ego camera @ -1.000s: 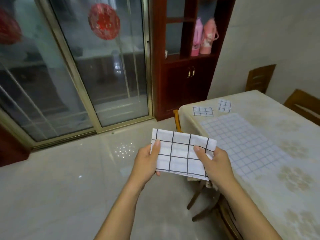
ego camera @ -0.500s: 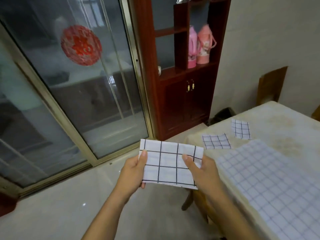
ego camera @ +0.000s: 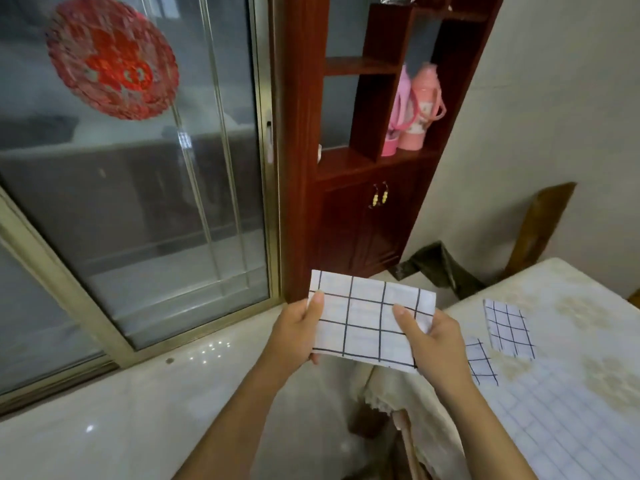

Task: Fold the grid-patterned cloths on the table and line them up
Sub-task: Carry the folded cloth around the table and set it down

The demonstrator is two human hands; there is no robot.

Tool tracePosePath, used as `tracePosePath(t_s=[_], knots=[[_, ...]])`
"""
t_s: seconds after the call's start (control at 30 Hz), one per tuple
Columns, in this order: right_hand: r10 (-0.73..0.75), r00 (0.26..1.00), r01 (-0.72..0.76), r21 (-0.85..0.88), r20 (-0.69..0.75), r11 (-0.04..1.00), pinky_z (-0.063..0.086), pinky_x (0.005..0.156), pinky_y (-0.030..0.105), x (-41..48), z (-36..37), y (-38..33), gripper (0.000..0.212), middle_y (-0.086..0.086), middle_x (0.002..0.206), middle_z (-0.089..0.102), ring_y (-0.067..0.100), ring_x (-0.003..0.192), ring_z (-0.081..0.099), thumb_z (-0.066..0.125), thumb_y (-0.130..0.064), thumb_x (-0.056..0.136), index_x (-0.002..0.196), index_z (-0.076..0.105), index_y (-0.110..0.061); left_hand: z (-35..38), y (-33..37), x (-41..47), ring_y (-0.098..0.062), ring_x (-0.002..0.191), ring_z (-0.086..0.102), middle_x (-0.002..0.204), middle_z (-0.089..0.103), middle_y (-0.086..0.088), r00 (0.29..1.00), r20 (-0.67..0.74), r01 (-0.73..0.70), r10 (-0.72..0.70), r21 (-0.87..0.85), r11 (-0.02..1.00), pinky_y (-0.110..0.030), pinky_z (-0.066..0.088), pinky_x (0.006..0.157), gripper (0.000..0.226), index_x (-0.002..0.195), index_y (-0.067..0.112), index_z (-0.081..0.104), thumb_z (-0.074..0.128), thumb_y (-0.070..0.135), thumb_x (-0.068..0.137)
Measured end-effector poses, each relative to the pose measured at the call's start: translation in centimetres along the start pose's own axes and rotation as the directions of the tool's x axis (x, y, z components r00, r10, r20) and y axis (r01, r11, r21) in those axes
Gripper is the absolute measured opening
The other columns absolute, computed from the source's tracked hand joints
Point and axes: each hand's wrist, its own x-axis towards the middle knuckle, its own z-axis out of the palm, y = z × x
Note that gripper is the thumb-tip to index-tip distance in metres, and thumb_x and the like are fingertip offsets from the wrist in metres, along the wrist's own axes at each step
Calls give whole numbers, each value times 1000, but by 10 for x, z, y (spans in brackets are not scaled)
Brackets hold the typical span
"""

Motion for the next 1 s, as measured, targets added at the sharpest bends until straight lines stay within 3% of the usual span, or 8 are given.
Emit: tracePosePath(t_s=[0.13, 0.27, 0.43, 0.53, 0.67, 0.83, 1.0], knots=[[25, 996, -27, -15, -84, 1000, 52, 65, 19, 48, 37, -22, 7, -21, 88, 70, -1, 79, 69, 66, -34, 92, 99, 68, -34, -33, 6, 86, -14, 54, 61, 70, 63, -17, 989, 129, -73, 75, -25, 997, -25, 44, 40, 51, 99, 3, 68, 38, 43, 108], [52, 980, -50, 11, -194, 999, 49, 57, 9, 89, 58, -35, 4, -21, 86, 69, -8, 74, 67, 67, -29, 92, 96, 69, -29, -44, 20, 157, -6, 48, 58, 55, 59, 7, 956, 268, -111, 119, -46, 993, -25, 43, 42, 44, 91, 12, 67, 40, 42, 108], [141, 941, -128, 63, -308, 990, 51, 57, 11, 124, 67, -16, 4, -17, 80, 75, 1, 75, 71, 67, -26, 92, 94, 72, -27, -19, 21, 226, -5, 43, 56, 51, 60, 7, 904, 416, -99, 102, -27, 995, -23, 40, 37, 41, 93, 9, 67, 40, 34, 109], [197, 900, -173, 97, -388, 980, 49, 55, 11, 162, 62, 9, 5, -16, 75, 75, 3, 71, 71, 69, -24, 92, 89, 73, -25, 5, 22, 276, -9, 41, 54, 55, 59, -1, 875, 476, -112, 85, 30, 993, -24, 41, 36, 46, 94, -1, 69, 41, 33, 109], [255, 866, -206, 158, -431, 966, 50, 58, 11, 231, 53, 37, 8, -17, 78, 75, 2, 73, 72, 68, -25, 93, 92, 75, -22, 49, 35, 352, -8, 44, 54, 62, 59, -9, 856, 505, -191, 113, 104, 976, -24, 41, 38, 46, 96, 3, 71, 41, 35, 108], [247, 851, -198, 151, -463, 968, 51, 59, 12, 318, 16, 47, 9, -15, 82, 76, 1, 77, 72, 66, -27, 94, 95, 74, -23, 107, 74, 441, -25, 59, 61, 75, 65, -24, 831, 543, -221, 123, 120, 968, -26, 45, 44, 52, 96, 6, 70, 39, 46, 106], [307, 775, -250, 178, -553, 952, 52, 60, 16, 364, -34, 70, 13, -9, 84, 77, 5, 79, 73, 66, -28, 94, 96, 74, -19, 191, 91, 492, -23, 63, 57, 74, 58, -28, 789, 599, -245, 136, 104, 964, -23, 41, 40, 53, 95, -2, 65, 40, 43, 107]])
